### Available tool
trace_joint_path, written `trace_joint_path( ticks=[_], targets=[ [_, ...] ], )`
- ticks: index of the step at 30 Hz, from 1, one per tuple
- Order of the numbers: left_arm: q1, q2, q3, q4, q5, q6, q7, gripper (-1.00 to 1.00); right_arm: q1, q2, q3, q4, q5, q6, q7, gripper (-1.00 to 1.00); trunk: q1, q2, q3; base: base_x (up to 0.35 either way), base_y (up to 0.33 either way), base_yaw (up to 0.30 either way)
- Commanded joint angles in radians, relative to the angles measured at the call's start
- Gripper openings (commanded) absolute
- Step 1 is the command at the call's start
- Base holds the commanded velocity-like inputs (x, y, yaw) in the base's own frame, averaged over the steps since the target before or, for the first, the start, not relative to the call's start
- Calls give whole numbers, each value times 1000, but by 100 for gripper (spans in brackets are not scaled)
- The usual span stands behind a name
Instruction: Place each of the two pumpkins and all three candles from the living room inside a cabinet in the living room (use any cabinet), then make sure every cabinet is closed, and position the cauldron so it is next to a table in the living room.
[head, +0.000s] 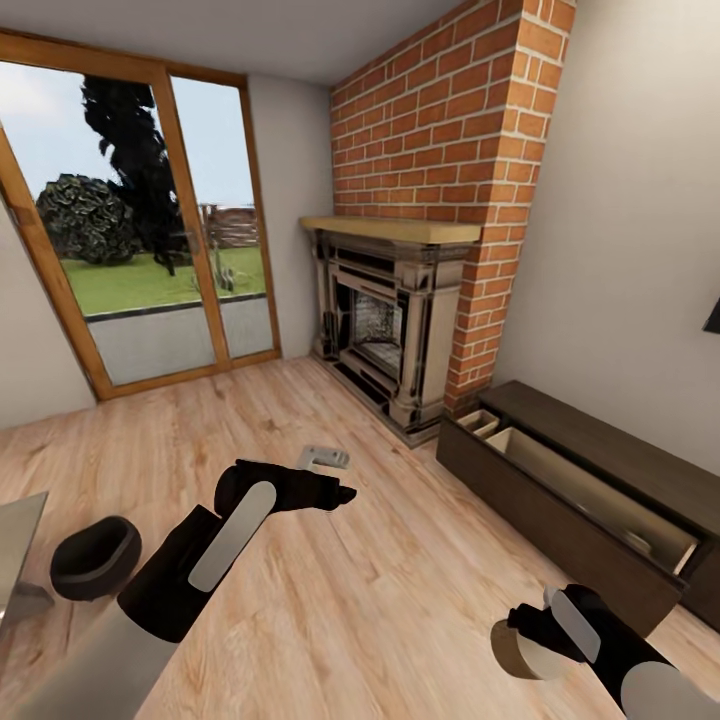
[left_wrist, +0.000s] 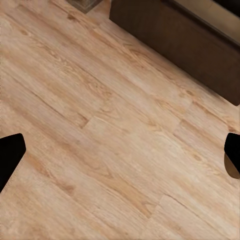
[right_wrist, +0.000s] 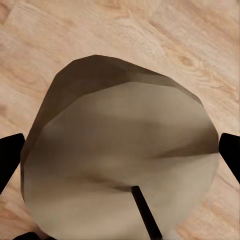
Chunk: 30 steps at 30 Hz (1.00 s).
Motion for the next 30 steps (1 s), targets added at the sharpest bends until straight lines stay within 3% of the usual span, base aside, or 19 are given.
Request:
trace_joint_path(
  ticks=[1, 11, 30],
  targets=[
    [-1, 1, -2, -1, 10, 1, 10, 100, -1, -2, 8, -2, -11, 2, -8, -100, 1, -1, -1, 339, 0, 0],
    [-1, 1, -2, -2, 10, 1, 10, 100, -1, -2, 7, -2, -13, 1, -7, -100, 1, -1, -1, 339, 16, -55],
    [-1, 2, -1, -7, 11, 1, 8, 100, -1, -3, 5, -3, -19, 1, -3, -100, 1, -1, -1, 307, 175, -278]
  ],
)
